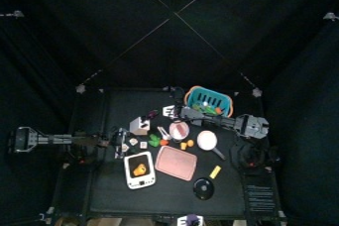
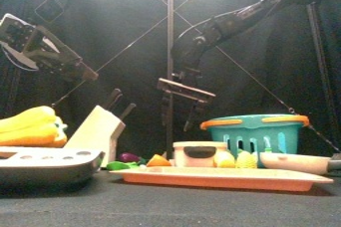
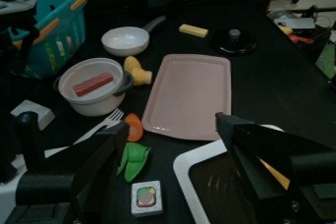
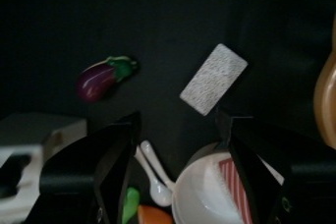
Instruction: Grab rice
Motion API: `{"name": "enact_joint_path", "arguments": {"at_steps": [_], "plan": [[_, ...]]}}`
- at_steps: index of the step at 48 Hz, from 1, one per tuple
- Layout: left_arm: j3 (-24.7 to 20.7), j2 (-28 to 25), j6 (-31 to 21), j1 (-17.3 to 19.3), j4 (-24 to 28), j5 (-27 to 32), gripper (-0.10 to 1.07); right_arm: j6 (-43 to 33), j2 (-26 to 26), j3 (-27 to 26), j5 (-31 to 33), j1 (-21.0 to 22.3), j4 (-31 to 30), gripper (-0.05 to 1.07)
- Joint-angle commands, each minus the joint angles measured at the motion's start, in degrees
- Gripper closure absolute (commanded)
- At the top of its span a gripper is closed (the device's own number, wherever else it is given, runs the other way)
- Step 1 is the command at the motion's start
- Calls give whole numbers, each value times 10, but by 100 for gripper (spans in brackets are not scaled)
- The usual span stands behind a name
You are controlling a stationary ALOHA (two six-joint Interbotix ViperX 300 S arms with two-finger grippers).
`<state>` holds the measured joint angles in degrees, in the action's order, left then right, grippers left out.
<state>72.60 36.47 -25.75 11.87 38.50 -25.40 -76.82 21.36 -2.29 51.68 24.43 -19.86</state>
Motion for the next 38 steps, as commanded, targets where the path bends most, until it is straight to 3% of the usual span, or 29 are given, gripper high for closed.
{"name": "enact_joint_path", "arguments": {"at_steps": [1,7,18,38], "plan": [[-4,5,-1,-1,-1,-2,-5,-1,4,-48,46,0,3,8],[1,14,-1,-1,0,-2,-5,-2,28,-82,82,3,18,8],[6,32,-1,-1,-1,6,-5,-7,49,-78,83,12,58,8],[11,41,-1,1,-1,23,-5,-18,61,-47,26,43,73,0]]}}
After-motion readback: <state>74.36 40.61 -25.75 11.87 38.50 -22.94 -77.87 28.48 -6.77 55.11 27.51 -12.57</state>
